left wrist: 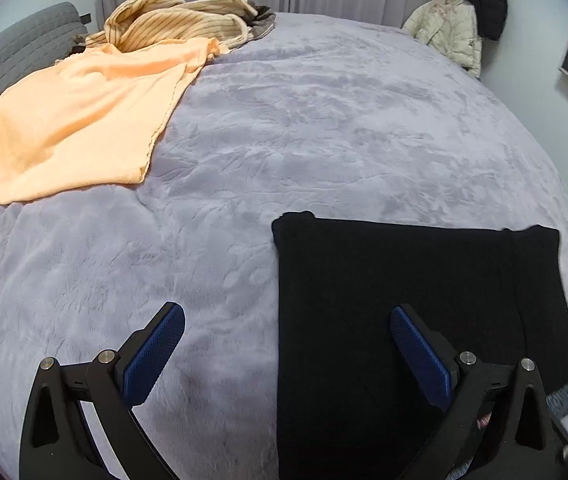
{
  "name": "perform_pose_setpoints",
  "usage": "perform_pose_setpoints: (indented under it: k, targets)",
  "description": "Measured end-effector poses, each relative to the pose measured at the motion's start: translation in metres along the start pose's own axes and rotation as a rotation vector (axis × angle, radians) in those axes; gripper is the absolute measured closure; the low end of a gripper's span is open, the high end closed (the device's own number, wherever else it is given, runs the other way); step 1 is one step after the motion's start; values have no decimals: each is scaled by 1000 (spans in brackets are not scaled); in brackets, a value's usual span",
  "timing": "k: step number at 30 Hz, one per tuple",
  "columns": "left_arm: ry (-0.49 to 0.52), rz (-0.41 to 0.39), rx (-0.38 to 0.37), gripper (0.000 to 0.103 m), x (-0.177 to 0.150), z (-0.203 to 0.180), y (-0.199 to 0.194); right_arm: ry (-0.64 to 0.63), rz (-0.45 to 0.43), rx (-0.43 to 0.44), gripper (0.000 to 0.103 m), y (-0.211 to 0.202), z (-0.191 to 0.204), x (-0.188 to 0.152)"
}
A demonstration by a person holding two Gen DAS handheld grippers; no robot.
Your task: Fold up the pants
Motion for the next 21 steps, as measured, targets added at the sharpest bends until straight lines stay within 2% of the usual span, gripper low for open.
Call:
perform_pose_setpoints:
  k: [2, 4, 7, 9, 12, 17, 21]
  targets:
    - [-14, 31, -19, 0, 3, 0, 13, -10, -7, -21, 0, -5, 2, -10]
    - [-6, 35, -1, 0, 2, -1, 14, -8, 22, 2, 0, -1, 2, -17]
    - [10, 0, 7, 0, -6, -4, -8, -6, 21, -22, 0, -6, -2, -24]
    - [38, -38, -45, 0, -19, -14, -32, 5, -10, -2, 0, -18, -3, -30]
    - [105, -82, -62, 0, -46, -32, -57, 23, -21, -28, 0, -26, -7, -36]
    - [106, -100, -51, 0, -70, -47, -69, 95, -56, -83, 0, -31, -19, -24]
    - [71, -78, -32, 0, -75, -47, -64, 44, -45, -124, 0, -28, -7, -13]
Point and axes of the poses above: each gripper's, at about its wrist camera, not at the fingertips, and y roughly the way its jaws point, z to its left, x to its top, the point moved 4 cm from there along y, roughly the way its jaws point, and after that the axes turned 2 degrees about z, right-handed, at the moved point
